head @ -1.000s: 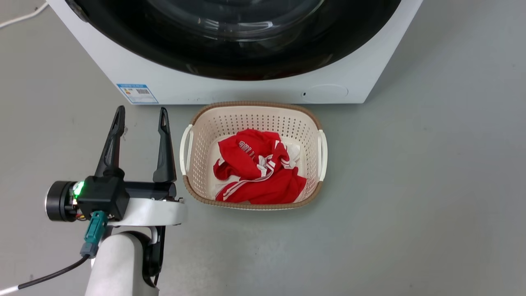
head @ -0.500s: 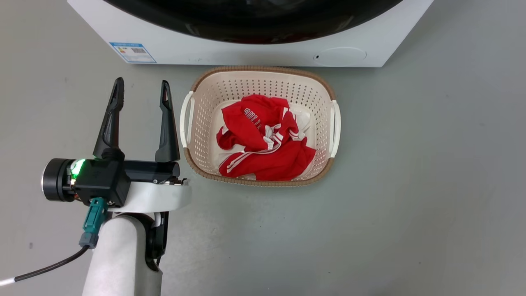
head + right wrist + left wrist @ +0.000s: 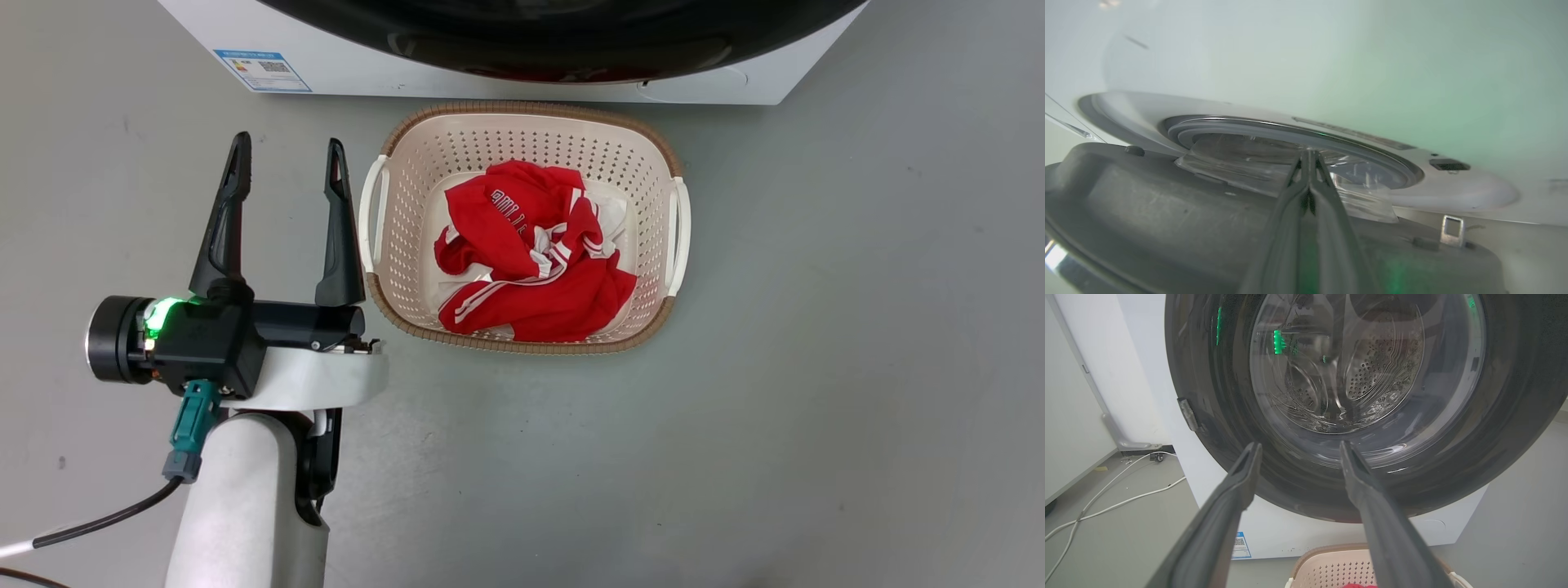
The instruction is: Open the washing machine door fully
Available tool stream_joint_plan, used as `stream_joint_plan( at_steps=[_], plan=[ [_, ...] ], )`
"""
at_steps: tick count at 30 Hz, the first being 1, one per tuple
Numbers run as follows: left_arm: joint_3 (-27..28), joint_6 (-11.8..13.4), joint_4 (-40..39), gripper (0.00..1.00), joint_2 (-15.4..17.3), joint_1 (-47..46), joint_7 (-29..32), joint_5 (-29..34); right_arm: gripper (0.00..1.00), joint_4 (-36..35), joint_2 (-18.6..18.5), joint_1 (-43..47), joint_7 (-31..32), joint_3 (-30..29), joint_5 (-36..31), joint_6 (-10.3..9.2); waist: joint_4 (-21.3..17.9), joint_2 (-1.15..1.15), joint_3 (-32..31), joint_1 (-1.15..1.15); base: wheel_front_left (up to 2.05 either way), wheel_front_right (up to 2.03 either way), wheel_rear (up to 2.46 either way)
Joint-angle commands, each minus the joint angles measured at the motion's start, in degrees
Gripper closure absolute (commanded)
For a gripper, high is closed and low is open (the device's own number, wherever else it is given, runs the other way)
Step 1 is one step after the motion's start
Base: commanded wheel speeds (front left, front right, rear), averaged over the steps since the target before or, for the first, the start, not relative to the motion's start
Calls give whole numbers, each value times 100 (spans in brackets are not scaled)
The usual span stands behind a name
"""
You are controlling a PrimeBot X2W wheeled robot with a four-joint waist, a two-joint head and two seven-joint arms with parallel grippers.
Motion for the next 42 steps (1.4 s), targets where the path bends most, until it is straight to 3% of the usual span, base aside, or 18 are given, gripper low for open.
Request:
stream_joint_plan(
  at_steps=[1, 11, 22, 42],
  plan=[
    [-6, 0, 19, 0, -3, -73, -15, 18, 100, -61, 60, 97, 89, -11, 26, 2, -14, 0, -10, -1, 0, 0, 0],
    [-33, -31, 154, 0, 24, -39, -15, -1, 100, -716, 114, 566, 981, -137, 217, 1, -109, 0, -242, -1, 0, 0, 0],
    [-85, -113, 456, 0, 33, 356, -15, -58, 100, -1436, 437, 1831, 1729, -69, 157, 2, -142, 0, -1069, -1, 0, 0, 0],
    [-361, -283, 825, 0, 8, 1194, -15, -138, 100, -2676, 915, 3852, 2848, -71, 487, 1, 274, 0, -2335, -1, 0, 0, 0]
  ],
)
